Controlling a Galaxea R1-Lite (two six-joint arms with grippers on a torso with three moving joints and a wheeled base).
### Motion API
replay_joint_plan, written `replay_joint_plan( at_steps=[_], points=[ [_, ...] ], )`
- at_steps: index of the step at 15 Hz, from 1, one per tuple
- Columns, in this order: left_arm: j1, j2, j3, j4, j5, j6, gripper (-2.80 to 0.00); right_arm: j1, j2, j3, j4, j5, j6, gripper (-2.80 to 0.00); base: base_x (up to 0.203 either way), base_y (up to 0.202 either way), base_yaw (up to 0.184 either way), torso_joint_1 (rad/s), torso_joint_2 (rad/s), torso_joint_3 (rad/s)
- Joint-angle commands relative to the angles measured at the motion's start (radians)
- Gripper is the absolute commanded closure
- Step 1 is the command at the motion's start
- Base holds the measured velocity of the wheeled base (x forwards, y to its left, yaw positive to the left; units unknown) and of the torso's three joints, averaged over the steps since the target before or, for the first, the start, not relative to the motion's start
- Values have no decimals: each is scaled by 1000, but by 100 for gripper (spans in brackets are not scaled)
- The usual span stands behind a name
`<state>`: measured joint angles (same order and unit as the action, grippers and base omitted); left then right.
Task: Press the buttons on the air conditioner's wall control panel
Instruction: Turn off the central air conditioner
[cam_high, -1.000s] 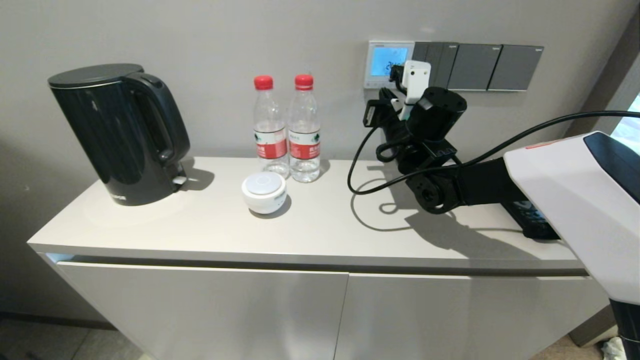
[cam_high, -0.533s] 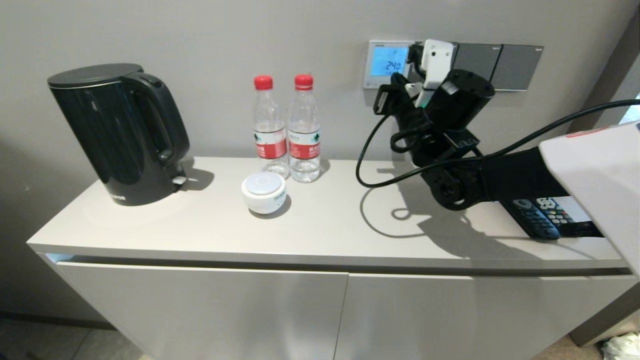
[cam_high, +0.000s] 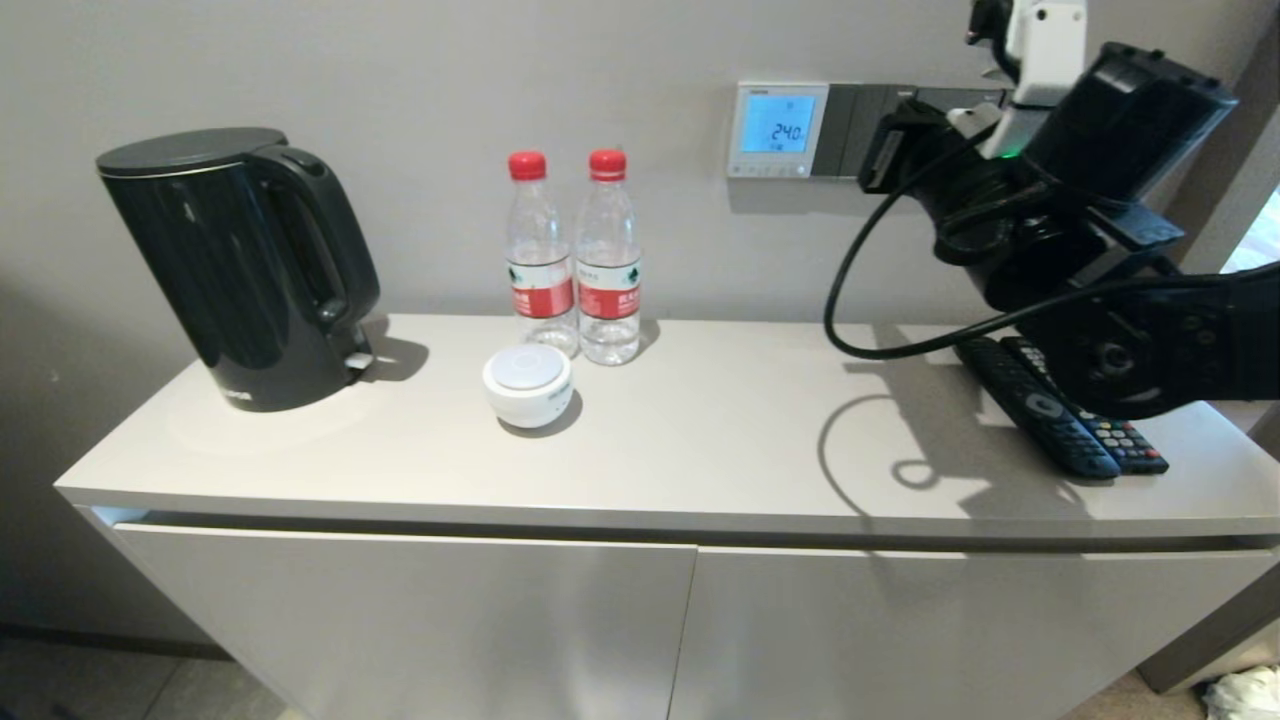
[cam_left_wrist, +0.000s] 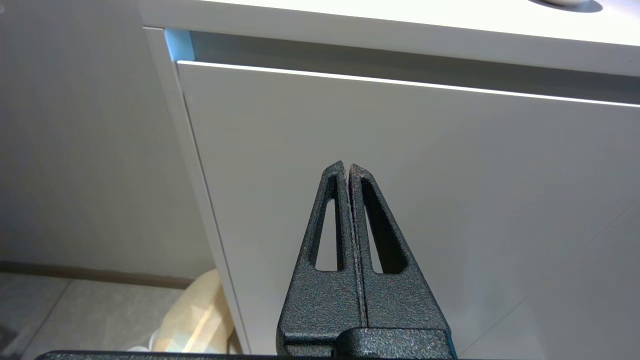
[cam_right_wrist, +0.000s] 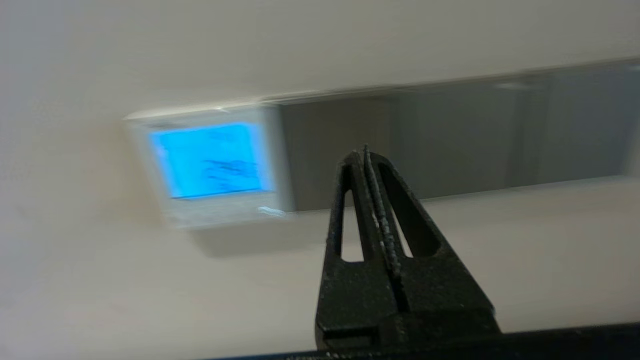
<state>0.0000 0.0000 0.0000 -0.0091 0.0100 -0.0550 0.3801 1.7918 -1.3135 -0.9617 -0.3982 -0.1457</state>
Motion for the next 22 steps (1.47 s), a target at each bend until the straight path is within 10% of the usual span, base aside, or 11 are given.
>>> replay_joint_plan(
  at_steps=[1, 11, 22],
  points=[
    [0, 0, 0, -1, 1, 0, 0, -31, -147, 85, 32, -17, -2, 0, 0, 0, 0, 0, 0, 0],
    [0, 0, 0, 0, 1, 0, 0, -185, -805, 583, 422, -192, 4, 0, 0, 0, 0, 0, 0, 0],
    [0, 0, 0, 0, 1, 0, 0, -421, -1418, 1164, 536, -192, 14, 0, 0, 0, 0, 0, 0, 0]
  ],
)
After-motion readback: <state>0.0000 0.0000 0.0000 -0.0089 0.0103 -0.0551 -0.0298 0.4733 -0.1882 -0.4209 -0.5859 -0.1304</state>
